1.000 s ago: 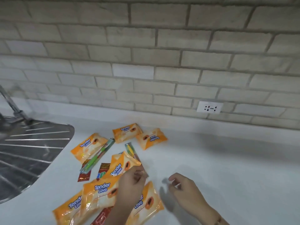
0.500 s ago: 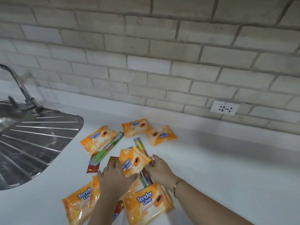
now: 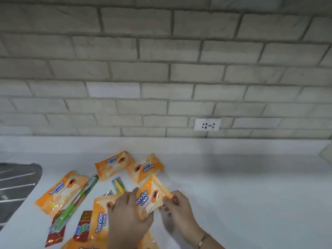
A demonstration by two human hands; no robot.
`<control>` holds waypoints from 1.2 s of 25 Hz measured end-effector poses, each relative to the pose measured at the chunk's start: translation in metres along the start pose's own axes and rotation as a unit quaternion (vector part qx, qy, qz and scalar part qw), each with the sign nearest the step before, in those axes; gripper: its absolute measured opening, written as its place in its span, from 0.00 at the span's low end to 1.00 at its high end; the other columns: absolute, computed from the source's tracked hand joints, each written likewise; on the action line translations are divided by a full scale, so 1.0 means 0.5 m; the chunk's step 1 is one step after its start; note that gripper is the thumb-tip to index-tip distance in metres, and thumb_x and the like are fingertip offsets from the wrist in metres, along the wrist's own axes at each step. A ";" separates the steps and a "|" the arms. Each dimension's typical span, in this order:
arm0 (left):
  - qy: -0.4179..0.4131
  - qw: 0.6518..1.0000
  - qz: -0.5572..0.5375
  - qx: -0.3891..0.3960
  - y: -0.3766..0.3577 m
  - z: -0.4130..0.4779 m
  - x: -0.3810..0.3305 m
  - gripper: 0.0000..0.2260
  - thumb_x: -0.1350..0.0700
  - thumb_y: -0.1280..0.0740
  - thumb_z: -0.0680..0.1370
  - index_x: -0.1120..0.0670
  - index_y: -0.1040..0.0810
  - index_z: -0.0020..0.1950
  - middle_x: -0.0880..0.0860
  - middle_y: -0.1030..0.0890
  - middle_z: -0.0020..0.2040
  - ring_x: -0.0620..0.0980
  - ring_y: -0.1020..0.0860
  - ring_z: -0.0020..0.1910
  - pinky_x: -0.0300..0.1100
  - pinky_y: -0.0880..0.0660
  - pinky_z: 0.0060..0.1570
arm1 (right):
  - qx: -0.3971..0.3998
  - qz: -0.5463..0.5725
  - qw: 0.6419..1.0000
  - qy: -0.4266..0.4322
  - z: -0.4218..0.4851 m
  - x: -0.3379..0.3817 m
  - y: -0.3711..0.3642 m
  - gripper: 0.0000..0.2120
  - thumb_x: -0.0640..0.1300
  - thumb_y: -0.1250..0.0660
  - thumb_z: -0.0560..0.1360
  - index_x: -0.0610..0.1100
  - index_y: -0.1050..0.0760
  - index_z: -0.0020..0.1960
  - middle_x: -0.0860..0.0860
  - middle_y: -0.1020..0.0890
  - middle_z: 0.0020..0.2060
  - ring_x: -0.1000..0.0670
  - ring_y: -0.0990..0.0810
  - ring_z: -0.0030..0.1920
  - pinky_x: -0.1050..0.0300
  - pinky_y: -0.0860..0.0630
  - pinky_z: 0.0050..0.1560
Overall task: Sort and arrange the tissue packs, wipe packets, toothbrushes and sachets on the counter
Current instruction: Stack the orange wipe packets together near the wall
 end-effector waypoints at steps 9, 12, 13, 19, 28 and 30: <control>-0.197 0.967 -0.136 0.087 -0.199 0.077 -0.431 0.26 0.35 0.29 0.63 0.43 0.27 0.58 0.41 0.22 0.53 0.50 0.24 0.54 0.48 0.23 0.48 | -0.335 -0.167 0.913 0.162 0.018 -0.055 0.420 0.15 0.40 0.32 0.78 0.57 0.25 0.59 0.58 0.24 0.57 0.55 0.24 0.57 0.63 0.28 0.56; -0.243 0.933 -0.213 0.156 -0.301 0.070 -0.534 0.24 0.38 0.29 0.69 0.42 0.31 0.62 0.41 0.28 0.63 0.50 0.29 0.65 0.46 0.26 0.62 | -0.335 -0.381 0.845 0.170 0.034 -0.114 0.503 0.16 0.53 0.39 0.76 0.62 0.24 0.62 0.62 0.24 0.60 0.56 0.27 0.61 0.56 0.29 0.58; -0.256 0.925 -0.219 0.177 -0.329 0.065 -0.549 0.26 0.37 0.30 0.71 0.43 0.31 0.66 0.42 0.32 0.69 0.50 0.33 0.72 0.47 0.30 0.68 | -0.333 -0.425 0.829 0.148 0.040 -0.128 0.525 0.17 0.55 0.41 0.76 0.62 0.24 0.62 0.61 0.22 0.61 0.55 0.27 0.62 0.52 0.29 0.59; -0.381 0.909 -0.097 0.140 -0.418 0.086 -0.688 0.29 0.31 0.47 0.79 0.39 0.37 0.78 0.46 0.45 0.83 0.52 0.49 0.82 0.58 0.50 0.79 | -0.327 -0.507 0.796 0.053 0.092 -0.127 0.732 0.21 0.57 0.49 0.80 0.63 0.31 0.70 0.60 0.29 0.72 0.54 0.33 0.73 0.44 0.39 0.73; -0.349 0.923 0.027 0.164 -0.517 0.204 -0.784 0.31 0.27 0.39 0.72 0.40 0.24 0.69 0.51 0.20 0.68 0.55 0.20 0.66 0.58 0.40 0.66 | -0.347 -0.508 0.788 -0.005 0.255 -0.050 0.889 0.29 0.67 0.50 0.77 0.61 0.37 0.76 0.58 0.35 0.77 0.50 0.40 0.77 0.38 0.47 0.76; -0.360 0.918 0.043 0.162 -0.526 0.213 -0.796 0.31 0.27 0.38 0.70 0.40 0.23 0.69 0.52 0.19 0.67 0.56 0.20 0.65 0.58 0.40 0.65 | -0.344 -0.506 0.791 0.007 0.284 -0.039 0.900 0.29 0.68 0.47 0.76 0.61 0.34 0.75 0.57 0.31 0.74 0.48 0.38 0.76 0.38 0.44 0.74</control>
Point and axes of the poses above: each hand's wrist, its own z-axis towards the middle knuckle, its own y-axis out of the back of the hand, x = y × z, the point moved 6 cm from there along z, towards the middle knuckle
